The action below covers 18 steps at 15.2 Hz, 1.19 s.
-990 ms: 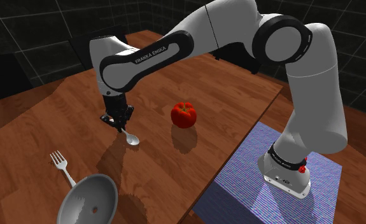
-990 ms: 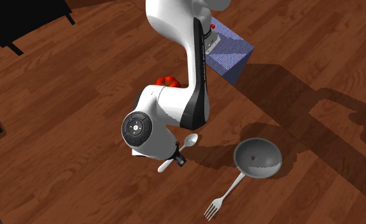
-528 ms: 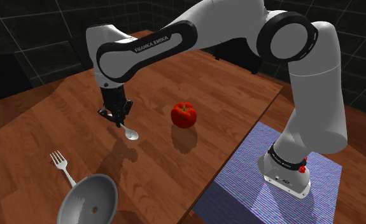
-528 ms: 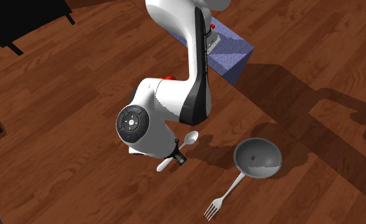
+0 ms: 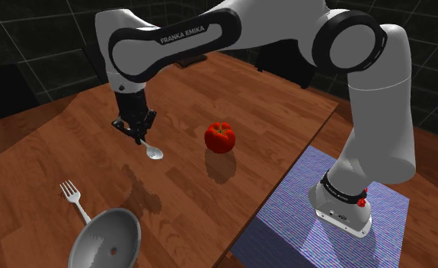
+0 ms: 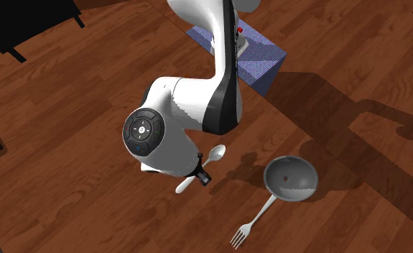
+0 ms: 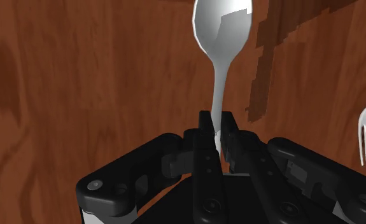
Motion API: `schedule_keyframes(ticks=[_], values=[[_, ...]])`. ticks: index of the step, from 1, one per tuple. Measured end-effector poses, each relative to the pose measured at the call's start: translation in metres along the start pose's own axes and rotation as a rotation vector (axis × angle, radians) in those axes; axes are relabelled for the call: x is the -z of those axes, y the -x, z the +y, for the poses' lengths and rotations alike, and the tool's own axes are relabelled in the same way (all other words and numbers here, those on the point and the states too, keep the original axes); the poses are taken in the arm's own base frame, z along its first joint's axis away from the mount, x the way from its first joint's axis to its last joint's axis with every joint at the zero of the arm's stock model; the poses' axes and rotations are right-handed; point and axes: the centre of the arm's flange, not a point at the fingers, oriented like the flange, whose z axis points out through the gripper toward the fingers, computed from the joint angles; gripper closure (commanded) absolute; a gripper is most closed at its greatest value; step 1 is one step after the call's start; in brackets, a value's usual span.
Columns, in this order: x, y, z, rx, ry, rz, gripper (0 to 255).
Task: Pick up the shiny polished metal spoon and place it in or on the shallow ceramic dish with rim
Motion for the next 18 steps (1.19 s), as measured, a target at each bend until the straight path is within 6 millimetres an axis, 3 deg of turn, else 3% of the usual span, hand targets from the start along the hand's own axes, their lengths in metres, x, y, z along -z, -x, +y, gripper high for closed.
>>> schedule_keyframes(ticks=[10,18], values=[[0.045,0.008,-0.01,0.0,0.0,0.0,255],[0.03,0.073,-0.084,0.001,0.0,0.0,255]])
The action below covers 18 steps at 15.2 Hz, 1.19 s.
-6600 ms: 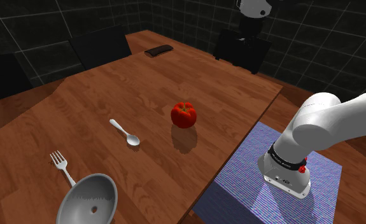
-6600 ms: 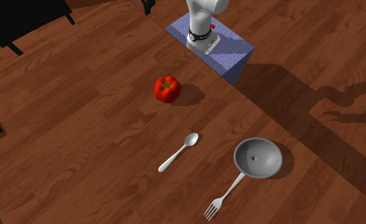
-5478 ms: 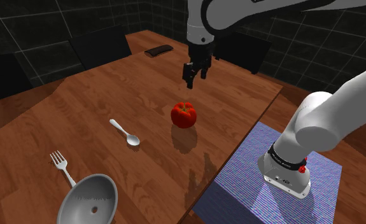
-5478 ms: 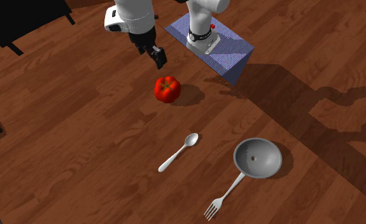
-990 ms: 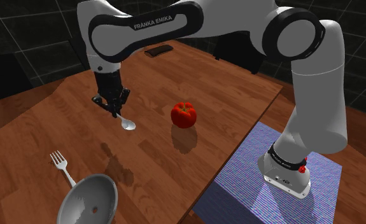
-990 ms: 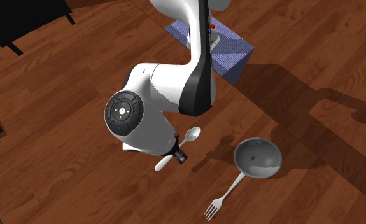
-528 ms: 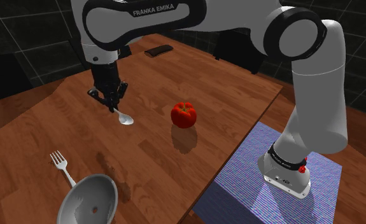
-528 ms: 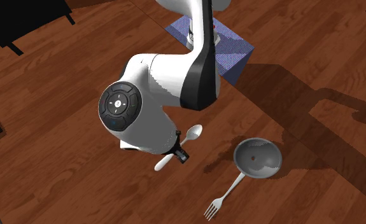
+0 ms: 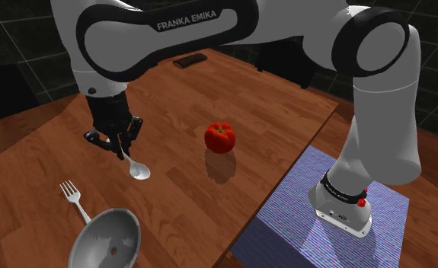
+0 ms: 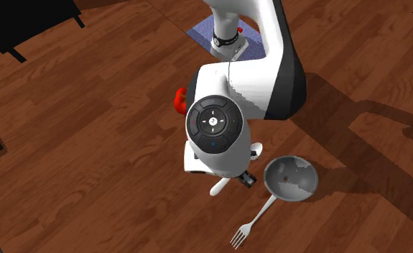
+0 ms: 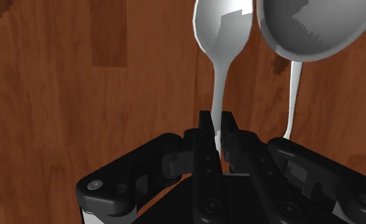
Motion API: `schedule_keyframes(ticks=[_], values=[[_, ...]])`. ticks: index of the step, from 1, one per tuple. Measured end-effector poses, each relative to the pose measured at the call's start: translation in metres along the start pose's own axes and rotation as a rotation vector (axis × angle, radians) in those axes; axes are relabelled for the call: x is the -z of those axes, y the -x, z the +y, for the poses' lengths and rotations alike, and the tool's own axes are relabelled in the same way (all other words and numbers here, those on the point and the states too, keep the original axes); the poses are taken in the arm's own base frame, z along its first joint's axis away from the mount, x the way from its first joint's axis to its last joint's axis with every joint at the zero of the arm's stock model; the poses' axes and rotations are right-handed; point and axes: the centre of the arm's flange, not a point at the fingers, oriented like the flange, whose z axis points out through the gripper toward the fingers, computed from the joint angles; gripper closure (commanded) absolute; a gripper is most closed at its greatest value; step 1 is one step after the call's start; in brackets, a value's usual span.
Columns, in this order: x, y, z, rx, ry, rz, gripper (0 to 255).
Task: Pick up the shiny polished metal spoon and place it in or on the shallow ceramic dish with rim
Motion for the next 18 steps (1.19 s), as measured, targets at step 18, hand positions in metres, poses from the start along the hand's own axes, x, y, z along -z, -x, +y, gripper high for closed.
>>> schedule_keyframes(ticks=[18], values=[[-0.056,0.112,-0.132,-0.001,0.0,0.0,255]])
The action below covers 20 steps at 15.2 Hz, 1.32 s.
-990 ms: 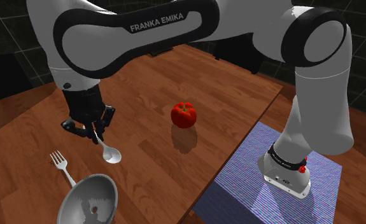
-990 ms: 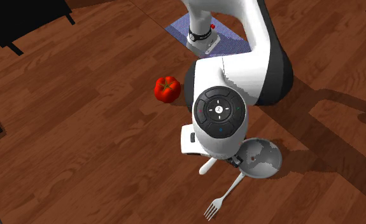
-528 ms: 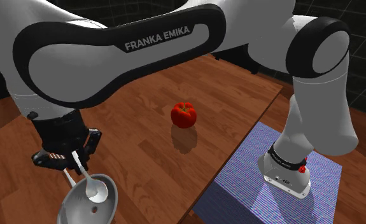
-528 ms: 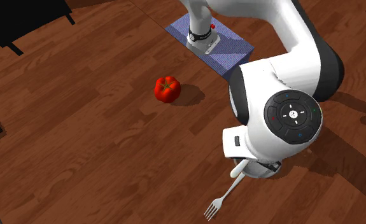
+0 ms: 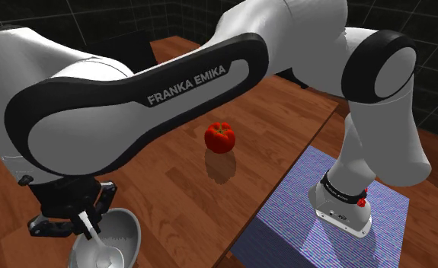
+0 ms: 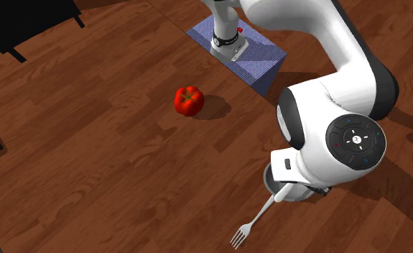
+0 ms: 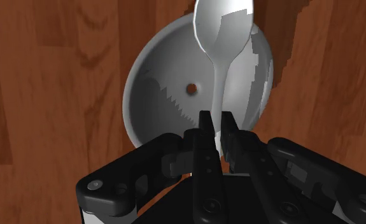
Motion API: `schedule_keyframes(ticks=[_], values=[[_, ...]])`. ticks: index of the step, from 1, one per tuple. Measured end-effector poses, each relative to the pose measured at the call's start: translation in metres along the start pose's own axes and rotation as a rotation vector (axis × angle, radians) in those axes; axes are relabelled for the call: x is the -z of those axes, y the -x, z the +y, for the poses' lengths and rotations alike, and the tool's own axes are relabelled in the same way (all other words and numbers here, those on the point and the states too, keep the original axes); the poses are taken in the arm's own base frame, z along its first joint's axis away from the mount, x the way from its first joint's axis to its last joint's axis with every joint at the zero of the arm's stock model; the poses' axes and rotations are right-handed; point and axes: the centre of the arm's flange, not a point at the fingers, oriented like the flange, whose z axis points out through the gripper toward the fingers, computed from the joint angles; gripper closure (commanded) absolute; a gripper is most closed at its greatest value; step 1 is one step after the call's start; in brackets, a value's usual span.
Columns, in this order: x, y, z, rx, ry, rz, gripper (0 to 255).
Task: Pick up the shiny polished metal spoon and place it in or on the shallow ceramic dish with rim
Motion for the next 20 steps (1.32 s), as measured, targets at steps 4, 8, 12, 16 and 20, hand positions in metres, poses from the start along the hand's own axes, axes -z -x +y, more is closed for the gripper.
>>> schedule_keyframes(ticks=[4,8,12,16,20], values=[[-0.02,-0.004,0.002,0.0,0.0,0.0,255],[-0.042,-0.006,0.005,0.0,0.0,0.0,255],[-0.052,-0.008,0.008,0.0,0.0,0.0,255],[-0.053,-0.008,0.008,0.0,-0.001,0.001,255],[-0.053,-0.008,0.008,0.0,0.0,0.0,0]])
